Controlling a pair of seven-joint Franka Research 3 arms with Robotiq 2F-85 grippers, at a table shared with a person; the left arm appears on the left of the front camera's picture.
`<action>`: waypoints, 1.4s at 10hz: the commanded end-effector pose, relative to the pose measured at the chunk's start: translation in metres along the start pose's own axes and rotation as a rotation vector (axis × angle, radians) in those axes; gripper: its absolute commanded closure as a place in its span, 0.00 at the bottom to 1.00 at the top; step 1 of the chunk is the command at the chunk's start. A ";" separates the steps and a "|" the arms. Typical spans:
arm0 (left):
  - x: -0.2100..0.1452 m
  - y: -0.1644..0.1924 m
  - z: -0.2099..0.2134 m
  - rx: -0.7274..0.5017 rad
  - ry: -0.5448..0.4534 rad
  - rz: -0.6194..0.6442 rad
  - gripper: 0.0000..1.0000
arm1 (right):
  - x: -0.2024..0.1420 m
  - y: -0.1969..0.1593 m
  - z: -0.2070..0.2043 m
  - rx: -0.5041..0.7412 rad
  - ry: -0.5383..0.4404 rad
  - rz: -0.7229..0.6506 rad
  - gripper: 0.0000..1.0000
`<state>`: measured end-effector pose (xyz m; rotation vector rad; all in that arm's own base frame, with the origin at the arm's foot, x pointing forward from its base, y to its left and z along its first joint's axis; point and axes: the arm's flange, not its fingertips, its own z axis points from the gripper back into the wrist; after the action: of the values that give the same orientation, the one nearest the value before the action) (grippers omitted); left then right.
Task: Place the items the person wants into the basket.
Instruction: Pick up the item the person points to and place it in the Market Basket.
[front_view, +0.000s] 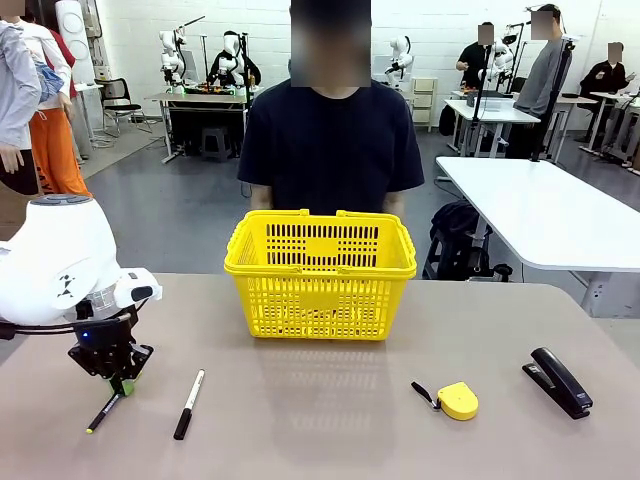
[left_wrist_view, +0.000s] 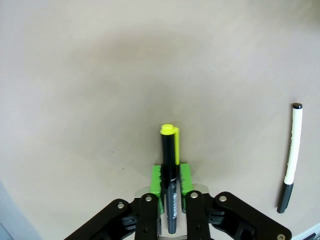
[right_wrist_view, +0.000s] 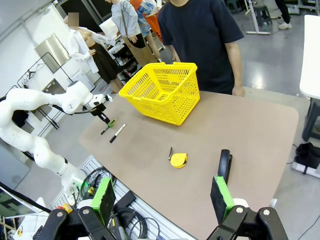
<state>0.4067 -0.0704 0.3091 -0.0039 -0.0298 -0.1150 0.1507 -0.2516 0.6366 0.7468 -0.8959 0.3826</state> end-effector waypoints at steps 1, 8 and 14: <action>-0.009 0.003 0.000 0.004 0.003 0.009 1.00 | 0.002 0.001 0.000 0.013 -0.018 0.010 0.00; -0.007 0.031 0.165 0.050 0.024 -0.048 1.00 | 0.002 0.001 0.000 0.013 -0.018 0.010 0.00; -0.022 0.041 0.300 -0.009 -0.101 -0.073 1.00 | 0.002 0.001 0.000 0.013 -0.018 0.010 0.00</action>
<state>0.3772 -0.0287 0.6189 0.0073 -0.1373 -0.1841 0.1499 -0.2524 0.6357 0.7464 -0.8951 0.3803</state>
